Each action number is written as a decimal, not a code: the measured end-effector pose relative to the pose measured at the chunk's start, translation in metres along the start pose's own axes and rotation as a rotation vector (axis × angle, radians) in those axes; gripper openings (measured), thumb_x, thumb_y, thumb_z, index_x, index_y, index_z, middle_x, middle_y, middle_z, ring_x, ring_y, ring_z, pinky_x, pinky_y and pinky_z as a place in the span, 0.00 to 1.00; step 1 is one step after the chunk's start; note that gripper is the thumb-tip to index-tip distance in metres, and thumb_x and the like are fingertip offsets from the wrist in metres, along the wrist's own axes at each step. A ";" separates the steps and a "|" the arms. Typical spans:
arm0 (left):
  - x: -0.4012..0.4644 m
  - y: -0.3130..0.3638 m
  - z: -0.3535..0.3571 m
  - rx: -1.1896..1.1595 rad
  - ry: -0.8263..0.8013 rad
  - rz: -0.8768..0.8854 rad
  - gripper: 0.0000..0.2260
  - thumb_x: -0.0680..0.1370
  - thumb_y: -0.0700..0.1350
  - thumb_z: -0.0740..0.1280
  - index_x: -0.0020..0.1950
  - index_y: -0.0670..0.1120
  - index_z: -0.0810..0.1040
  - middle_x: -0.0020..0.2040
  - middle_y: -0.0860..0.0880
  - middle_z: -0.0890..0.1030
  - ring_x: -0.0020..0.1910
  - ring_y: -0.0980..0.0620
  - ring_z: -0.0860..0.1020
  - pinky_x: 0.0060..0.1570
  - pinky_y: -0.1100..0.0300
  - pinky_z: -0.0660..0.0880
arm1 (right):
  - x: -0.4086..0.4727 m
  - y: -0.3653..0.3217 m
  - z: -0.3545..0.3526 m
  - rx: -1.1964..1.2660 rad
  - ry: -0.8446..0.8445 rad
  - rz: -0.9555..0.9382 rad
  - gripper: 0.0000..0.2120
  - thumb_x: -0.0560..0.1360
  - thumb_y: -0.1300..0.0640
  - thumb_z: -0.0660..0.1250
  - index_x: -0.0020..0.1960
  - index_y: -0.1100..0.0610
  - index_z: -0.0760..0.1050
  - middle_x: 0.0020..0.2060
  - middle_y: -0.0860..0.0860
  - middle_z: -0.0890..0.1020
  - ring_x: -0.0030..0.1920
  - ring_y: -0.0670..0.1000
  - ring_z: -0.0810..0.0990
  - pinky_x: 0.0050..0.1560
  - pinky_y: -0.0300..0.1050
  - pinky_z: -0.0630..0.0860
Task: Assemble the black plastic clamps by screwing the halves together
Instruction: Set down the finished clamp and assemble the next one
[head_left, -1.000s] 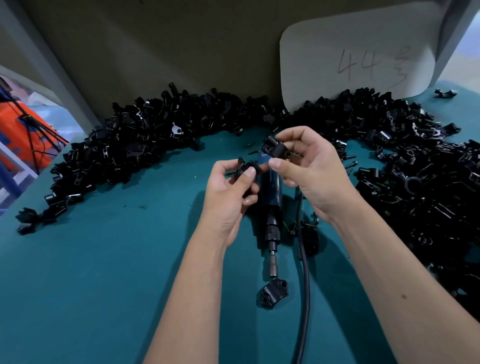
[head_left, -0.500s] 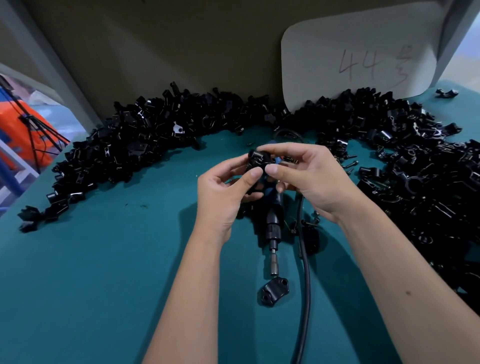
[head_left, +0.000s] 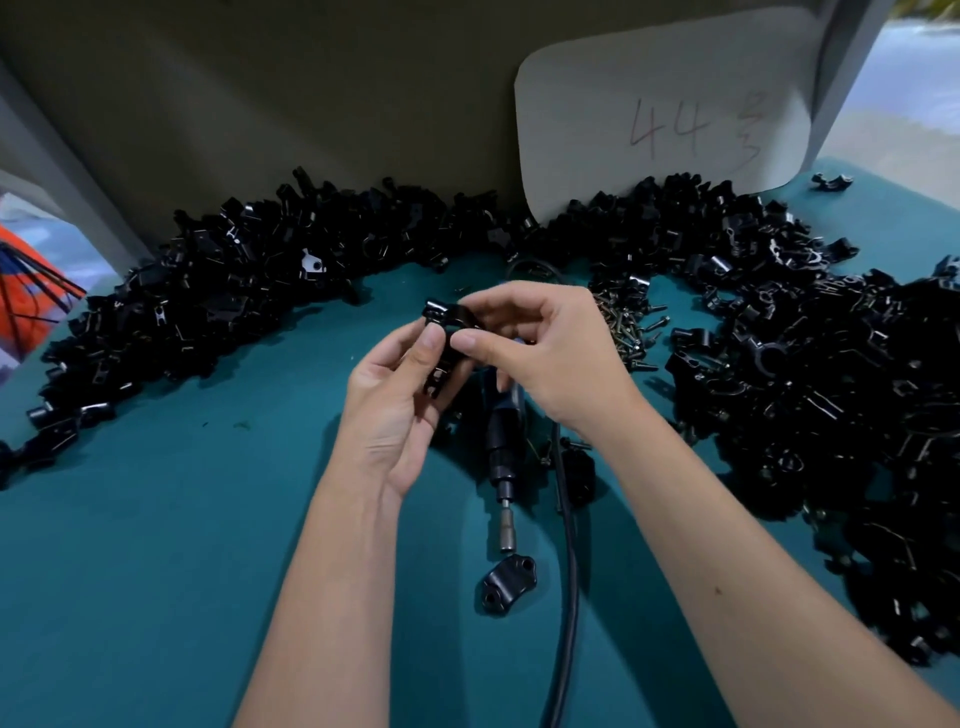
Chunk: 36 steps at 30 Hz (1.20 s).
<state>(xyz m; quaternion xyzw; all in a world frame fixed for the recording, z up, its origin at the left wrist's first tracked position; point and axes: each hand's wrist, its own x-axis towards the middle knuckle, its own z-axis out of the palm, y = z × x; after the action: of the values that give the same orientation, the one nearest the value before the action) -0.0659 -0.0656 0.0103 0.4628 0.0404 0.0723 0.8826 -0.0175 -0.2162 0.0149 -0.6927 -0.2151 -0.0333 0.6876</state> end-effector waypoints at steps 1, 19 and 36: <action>0.000 0.000 0.000 -0.001 0.003 -0.002 0.05 0.72 0.41 0.73 0.44 0.46 0.88 0.46 0.47 0.88 0.46 0.54 0.86 0.46 0.63 0.82 | 0.000 0.000 -0.001 -0.003 -0.001 0.009 0.12 0.72 0.59 0.80 0.55 0.57 0.85 0.42 0.53 0.88 0.35 0.56 0.85 0.32 0.45 0.79; -0.001 -0.001 0.009 -0.028 0.086 -0.040 0.02 0.70 0.41 0.76 0.40 0.47 0.88 0.45 0.45 0.87 0.42 0.49 0.85 0.40 0.62 0.82 | 0.000 0.000 -0.062 -1.093 0.249 0.332 0.13 0.73 0.74 0.71 0.54 0.64 0.84 0.54 0.61 0.84 0.52 0.62 0.84 0.51 0.52 0.84; 0.003 -0.017 0.010 0.261 -0.054 0.144 0.06 0.73 0.40 0.77 0.48 0.46 0.87 0.48 0.44 0.85 0.47 0.45 0.85 0.46 0.55 0.82 | 0.001 -0.019 -0.022 0.113 0.216 0.073 0.04 0.73 0.63 0.78 0.45 0.58 0.84 0.36 0.54 0.87 0.33 0.47 0.82 0.34 0.39 0.78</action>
<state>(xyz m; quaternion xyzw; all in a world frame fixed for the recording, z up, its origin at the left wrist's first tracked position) -0.0602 -0.0827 0.0020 0.5771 -0.0073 0.1170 0.8082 -0.0174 -0.2376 0.0345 -0.6524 -0.1161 -0.0705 0.7456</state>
